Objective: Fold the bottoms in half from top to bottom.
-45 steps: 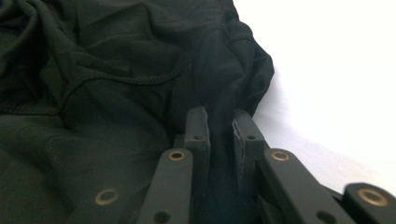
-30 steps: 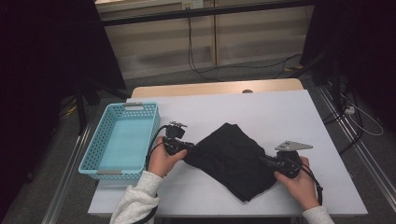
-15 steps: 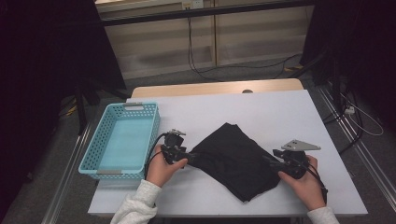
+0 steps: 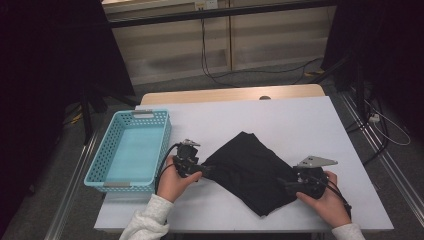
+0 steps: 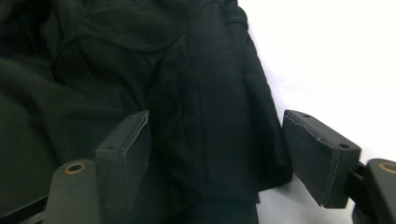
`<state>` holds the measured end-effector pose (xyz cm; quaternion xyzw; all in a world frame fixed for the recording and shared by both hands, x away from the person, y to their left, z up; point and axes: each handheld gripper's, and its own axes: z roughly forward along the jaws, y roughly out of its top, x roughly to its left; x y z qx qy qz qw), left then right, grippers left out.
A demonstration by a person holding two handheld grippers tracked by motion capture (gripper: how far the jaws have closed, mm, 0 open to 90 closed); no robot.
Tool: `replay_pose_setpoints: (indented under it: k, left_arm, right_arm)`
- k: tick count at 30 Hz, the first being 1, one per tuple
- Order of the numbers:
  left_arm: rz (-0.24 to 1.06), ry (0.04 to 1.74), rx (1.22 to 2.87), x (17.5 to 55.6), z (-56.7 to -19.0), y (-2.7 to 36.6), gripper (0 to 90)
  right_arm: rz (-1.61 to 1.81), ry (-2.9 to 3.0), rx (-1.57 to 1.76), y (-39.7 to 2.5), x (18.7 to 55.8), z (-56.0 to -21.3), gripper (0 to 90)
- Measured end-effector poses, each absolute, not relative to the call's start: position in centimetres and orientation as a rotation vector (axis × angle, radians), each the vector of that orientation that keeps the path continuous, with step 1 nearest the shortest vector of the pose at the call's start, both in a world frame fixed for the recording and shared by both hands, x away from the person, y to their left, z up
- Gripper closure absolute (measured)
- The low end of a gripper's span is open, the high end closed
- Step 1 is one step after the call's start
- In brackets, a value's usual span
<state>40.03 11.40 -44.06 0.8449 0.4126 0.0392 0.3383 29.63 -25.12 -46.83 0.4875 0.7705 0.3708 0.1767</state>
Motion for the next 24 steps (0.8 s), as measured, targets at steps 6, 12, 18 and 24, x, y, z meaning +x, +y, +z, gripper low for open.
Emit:
replay_pose_setpoints:
  k: [6,12,18,24]
  left_arm:
    - [0.099,1.066,2.211,39.92,-44.09,11.41,21.5]
    - [0.108,1.068,2.197,39.80,-43.71,11.46,21.0]
    - [0.119,1.069,2.205,39.76,-43.89,11.27,19.4]
    - [0.136,1.060,2.211,39.80,-43.93,11.15,18.0]
  right_arm:
    - [1.031,2.171,1.404,-25.03,29.20,-46.75,35.4]
    - [1.034,2.163,1.412,-24.80,28.86,-46.70,43.8]
    - [1.046,2.159,1.412,-24.73,28.82,-46.71,51.7]
    - [1.083,2.171,1.406,-24.86,28.92,-46.75,66.9]
